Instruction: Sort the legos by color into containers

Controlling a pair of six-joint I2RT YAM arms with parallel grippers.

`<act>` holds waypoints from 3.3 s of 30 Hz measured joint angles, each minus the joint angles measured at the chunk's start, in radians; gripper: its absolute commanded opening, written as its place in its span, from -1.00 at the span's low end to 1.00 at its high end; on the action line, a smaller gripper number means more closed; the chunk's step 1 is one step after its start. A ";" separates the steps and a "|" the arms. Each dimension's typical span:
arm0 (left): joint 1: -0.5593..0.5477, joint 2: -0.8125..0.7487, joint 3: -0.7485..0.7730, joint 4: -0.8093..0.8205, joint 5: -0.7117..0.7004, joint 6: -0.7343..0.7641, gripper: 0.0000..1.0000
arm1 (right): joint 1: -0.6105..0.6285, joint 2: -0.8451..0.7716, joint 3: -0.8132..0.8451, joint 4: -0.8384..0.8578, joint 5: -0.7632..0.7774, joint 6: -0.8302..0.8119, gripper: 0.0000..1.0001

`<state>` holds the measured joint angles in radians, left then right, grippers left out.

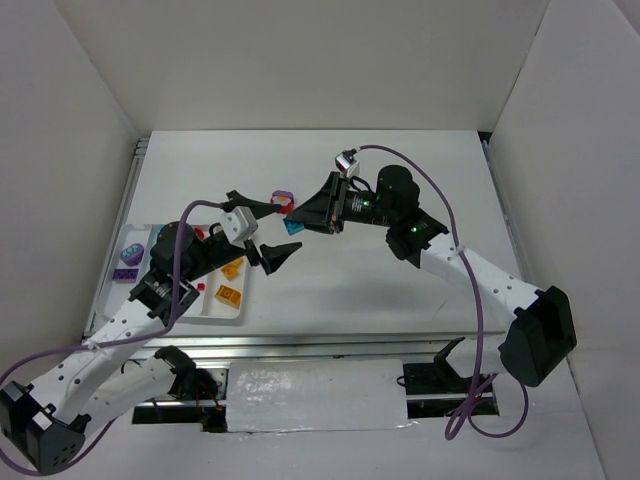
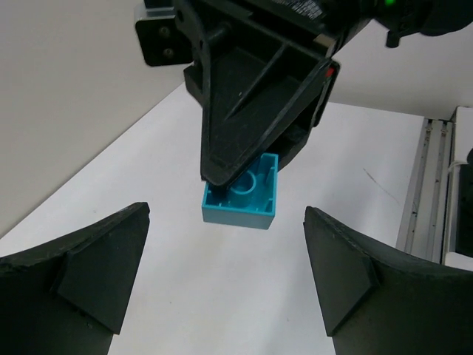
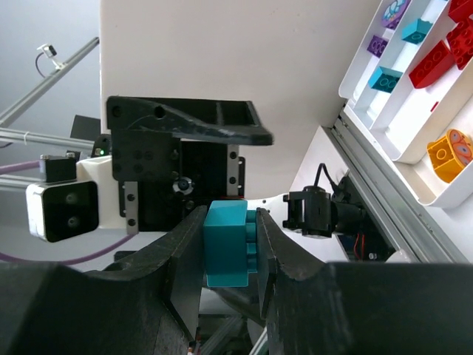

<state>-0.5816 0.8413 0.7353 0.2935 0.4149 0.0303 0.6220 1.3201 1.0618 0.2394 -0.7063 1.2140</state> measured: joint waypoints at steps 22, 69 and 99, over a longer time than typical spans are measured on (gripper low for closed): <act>-0.002 0.039 0.048 -0.043 0.077 0.019 -1.00 | -0.001 0.008 0.000 -0.017 -0.016 -0.008 -0.69; 0.761 0.455 -0.027 -0.674 -1.108 -1.083 0.96 | -0.213 0.012 -0.096 -0.306 0.242 -0.415 0.99; 0.606 0.081 0.029 -0.602 -0.544 -0.762 0.99 | -0.024 1.114 1.135 -0.882 0.779 -0.612 0.99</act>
<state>0.0246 0.9222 0.7647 -0.3088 -0.1291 -0.7319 0.5980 2.4336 2.1963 -0.6426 0.0731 0.6025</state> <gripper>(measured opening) 0.994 0.994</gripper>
